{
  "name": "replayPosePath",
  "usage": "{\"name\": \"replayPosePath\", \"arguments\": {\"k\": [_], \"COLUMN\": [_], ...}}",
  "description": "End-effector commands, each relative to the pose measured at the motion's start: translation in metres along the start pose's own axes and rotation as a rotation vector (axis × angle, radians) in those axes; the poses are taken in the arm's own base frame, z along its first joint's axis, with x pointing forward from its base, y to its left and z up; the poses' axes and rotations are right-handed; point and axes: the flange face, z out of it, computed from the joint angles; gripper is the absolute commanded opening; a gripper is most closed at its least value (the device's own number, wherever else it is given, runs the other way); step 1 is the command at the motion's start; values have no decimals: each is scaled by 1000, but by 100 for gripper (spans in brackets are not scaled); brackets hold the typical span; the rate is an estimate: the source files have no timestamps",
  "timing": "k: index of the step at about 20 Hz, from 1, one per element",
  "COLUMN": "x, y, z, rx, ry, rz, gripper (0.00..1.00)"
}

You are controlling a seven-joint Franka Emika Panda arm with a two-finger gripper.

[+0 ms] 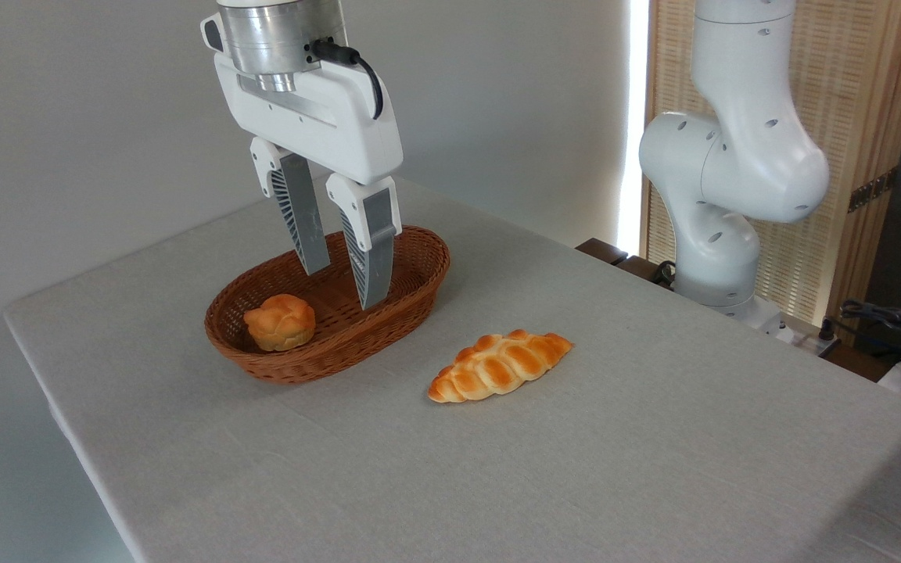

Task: Put bread into the basket
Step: 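Move the open gripper from the basket over the braided bread roll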

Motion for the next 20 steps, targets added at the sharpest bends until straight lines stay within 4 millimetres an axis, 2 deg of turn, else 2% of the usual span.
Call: {"name": "replayPosePath", "arguments": {"k": [1,10,14,16,20], "x": [-1,-6,-27,-42,-59], "y": [3,9,21,30,42], "z": [-5,1,11,23,41], "rx": [-1,-11,-24,-21,-30], "ry": [-4,-18,-37,-37,-55], "rz": [6,12,9,3,0], "gripper": [100,100,100,100,100]}}
